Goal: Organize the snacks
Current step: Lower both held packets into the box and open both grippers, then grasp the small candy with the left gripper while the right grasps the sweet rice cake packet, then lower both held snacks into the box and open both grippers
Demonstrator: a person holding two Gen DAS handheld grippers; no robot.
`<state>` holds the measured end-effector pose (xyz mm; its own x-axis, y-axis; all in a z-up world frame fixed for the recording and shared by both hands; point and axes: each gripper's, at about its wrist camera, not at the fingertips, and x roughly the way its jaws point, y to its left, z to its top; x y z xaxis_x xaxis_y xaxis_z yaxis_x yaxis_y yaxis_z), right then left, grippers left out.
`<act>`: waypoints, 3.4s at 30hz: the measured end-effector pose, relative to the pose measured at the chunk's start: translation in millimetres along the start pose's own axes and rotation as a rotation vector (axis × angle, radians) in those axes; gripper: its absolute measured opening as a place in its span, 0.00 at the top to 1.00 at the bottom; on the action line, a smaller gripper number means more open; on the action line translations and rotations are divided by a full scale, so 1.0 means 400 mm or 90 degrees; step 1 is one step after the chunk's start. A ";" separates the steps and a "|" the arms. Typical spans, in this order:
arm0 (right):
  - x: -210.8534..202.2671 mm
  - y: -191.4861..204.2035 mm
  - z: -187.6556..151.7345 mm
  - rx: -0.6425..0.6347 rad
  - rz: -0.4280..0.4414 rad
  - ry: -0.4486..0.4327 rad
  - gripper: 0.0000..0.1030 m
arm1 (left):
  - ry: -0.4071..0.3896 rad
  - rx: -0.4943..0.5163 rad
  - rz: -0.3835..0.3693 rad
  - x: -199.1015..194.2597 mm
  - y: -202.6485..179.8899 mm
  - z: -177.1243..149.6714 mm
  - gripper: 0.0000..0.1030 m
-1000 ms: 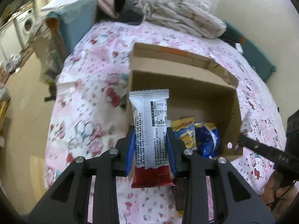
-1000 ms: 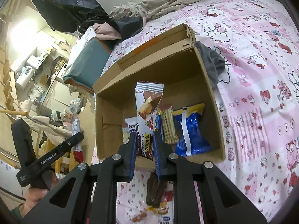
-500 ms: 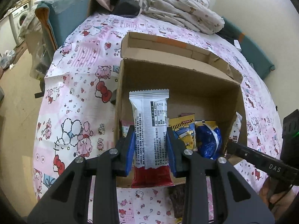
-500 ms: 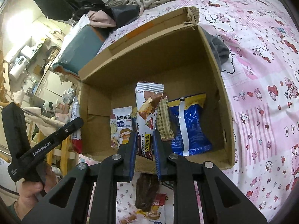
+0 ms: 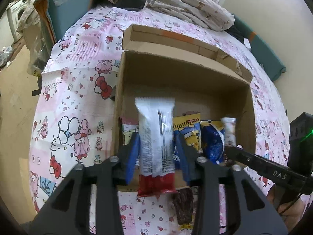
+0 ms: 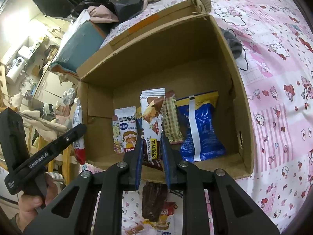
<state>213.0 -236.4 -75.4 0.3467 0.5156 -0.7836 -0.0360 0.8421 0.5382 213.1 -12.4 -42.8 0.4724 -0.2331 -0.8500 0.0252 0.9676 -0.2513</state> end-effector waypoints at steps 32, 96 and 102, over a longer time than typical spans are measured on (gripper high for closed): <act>-0.086 -0.059 -0.201 0.100 0.030 0.037 0.42 | 0.098 0.029 0.013 -0.076 0.027 -0.258 0.35; -0.136 0.015 -0.334 -0.072 -0.031 0.128 0.68 | 0.163 0.062 0.050 -0.096 -0.006 -0.329 0.87; -0.169 0.047 -0.275 -0.069 -0.003 0.052 0.68 | 0.105 0.016 0.066 -0.129 0.035 -0.254 0.87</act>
<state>85.8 -238.1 -46.6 0.2695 0.5187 -0.8113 -0.1374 0.8546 0.5008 99.8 3.3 -49.6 0.3224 -0.1427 -0.9358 0.0066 0.9889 -0.1485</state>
